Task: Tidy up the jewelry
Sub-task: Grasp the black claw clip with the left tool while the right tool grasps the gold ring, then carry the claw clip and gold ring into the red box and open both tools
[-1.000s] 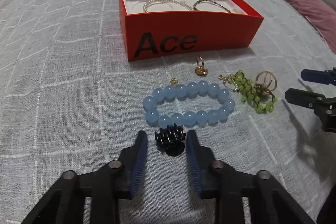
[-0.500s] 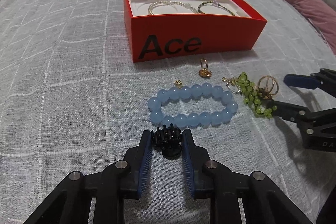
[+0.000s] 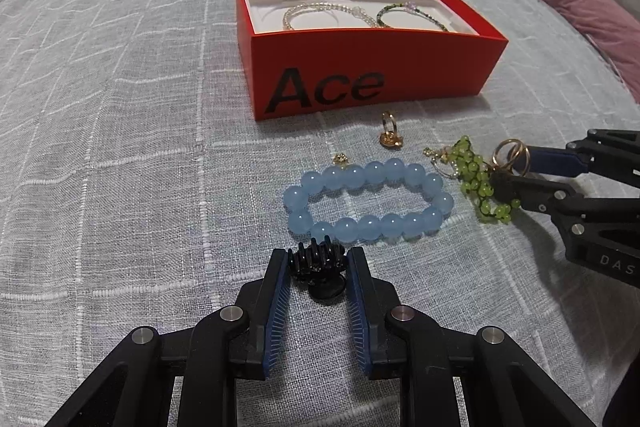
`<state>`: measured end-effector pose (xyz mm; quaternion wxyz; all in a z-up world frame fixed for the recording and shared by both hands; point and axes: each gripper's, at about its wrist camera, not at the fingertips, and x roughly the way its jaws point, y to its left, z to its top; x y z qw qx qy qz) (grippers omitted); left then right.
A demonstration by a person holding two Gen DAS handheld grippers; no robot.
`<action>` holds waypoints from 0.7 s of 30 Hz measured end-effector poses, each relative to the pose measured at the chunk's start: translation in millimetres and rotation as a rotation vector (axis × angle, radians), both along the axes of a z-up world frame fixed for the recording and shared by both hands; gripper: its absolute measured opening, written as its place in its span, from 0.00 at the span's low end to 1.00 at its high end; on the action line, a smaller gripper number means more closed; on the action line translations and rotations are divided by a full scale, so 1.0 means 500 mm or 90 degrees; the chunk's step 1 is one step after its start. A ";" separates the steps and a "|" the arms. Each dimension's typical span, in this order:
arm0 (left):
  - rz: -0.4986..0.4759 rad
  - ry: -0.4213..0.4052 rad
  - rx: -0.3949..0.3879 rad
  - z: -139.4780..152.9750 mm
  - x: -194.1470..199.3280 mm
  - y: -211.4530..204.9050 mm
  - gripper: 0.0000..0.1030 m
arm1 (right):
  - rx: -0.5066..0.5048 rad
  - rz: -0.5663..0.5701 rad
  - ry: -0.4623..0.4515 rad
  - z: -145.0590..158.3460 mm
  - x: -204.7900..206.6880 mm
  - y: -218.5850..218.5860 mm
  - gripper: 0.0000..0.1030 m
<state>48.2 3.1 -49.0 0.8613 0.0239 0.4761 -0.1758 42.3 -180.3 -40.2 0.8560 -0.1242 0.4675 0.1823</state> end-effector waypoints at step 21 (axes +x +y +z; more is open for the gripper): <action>0.007 -0.045 -0.018 0.056 0.000 0.016 0.23 | 0.112 -0.039 0.028 0.056 -0.010 -0.063 0.29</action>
